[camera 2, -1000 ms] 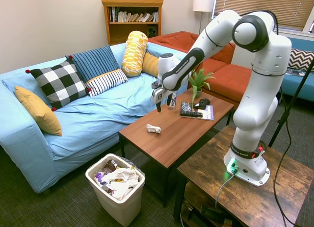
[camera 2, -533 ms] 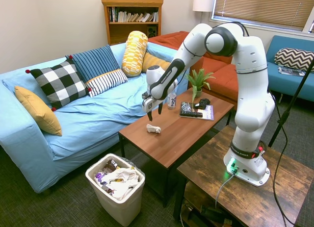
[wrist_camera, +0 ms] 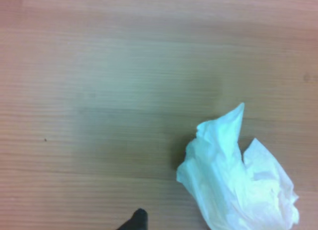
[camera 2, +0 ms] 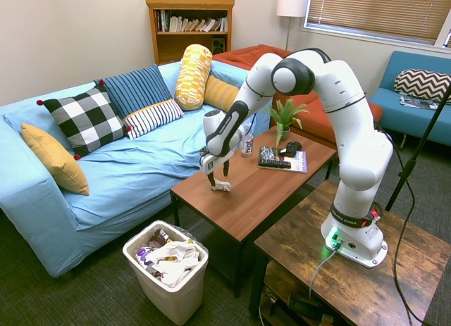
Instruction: Throw the tissue in the trash bin
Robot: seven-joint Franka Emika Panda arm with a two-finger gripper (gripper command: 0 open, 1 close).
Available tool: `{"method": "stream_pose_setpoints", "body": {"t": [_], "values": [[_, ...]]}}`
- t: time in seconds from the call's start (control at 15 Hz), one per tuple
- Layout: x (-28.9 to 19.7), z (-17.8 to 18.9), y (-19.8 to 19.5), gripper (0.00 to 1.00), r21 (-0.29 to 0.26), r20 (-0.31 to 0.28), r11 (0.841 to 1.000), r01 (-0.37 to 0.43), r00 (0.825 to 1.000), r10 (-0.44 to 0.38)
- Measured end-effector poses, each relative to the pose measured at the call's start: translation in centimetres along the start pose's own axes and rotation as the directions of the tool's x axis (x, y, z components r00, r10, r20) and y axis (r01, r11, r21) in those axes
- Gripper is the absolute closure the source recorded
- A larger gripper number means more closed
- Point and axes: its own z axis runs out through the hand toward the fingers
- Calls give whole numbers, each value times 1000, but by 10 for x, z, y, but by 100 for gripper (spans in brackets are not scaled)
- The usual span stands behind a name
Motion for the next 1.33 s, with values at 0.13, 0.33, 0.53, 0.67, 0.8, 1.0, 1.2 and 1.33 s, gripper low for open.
{"method": "stream_pose_setpoints", "body": {"t": [0.13,0.33,0.53,0.67,0.8,1.0,1.2,1.33], "values": [[2,8,1,100,-5,18,1000,1,1000,-1],[11,11,3,100,-10,29,1000,-4,1000,4],[16,22,4,100,-12,41,1000,-5,999,5],[18,31,3,100,-14,50,1000,-3,999,4],[20,34,2,100,-11,53,1000,-2,999,3],[23,36,3,100,-11,55,1000,-8,998,8],[23,34,2,100,-13,57,1000,-7,998,8],[18,23,-7,100,-5,38,1000,8,999,-8]]}}
